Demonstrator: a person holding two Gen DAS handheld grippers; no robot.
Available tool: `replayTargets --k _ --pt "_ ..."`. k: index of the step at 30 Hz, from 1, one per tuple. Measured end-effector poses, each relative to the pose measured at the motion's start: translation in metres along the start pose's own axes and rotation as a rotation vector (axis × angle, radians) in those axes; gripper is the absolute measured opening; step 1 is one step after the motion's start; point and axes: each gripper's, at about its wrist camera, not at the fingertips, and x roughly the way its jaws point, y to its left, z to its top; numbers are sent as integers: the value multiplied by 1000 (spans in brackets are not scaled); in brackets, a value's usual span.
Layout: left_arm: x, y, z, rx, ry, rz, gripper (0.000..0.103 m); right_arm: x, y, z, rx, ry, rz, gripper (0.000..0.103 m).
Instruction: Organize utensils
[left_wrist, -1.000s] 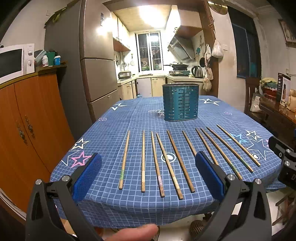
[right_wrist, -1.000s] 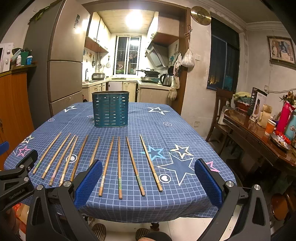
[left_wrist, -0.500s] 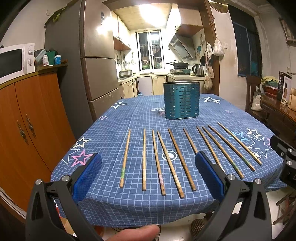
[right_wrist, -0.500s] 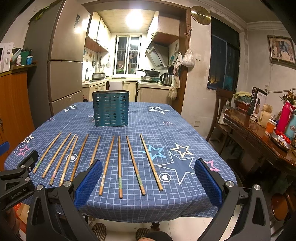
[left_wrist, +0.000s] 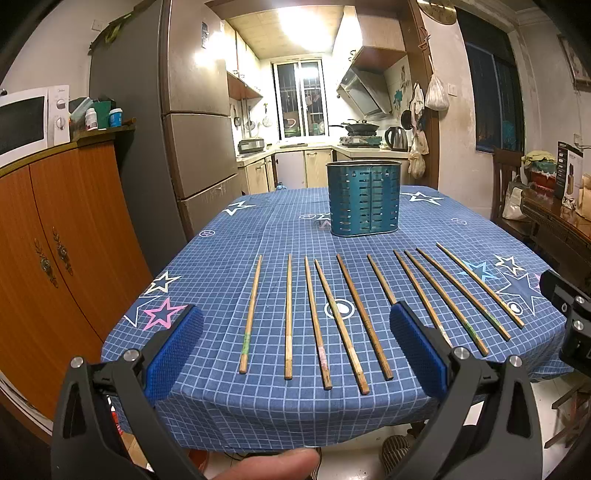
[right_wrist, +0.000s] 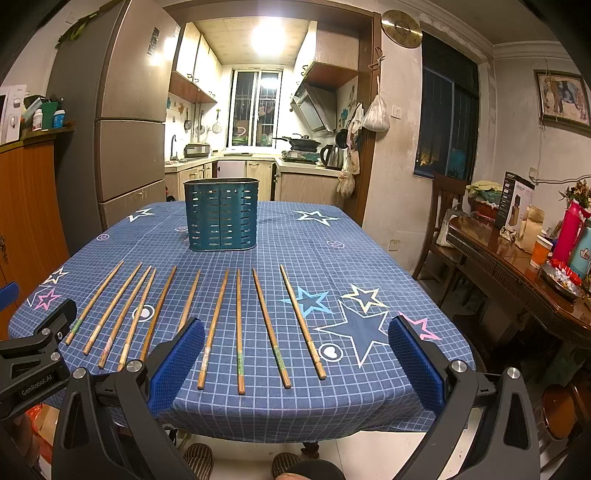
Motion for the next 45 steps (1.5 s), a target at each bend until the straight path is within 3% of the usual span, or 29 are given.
replayTargets --k 45 --pt "0 9 1 24 -17 15 98 3 -2 -7 0 14 1 100"
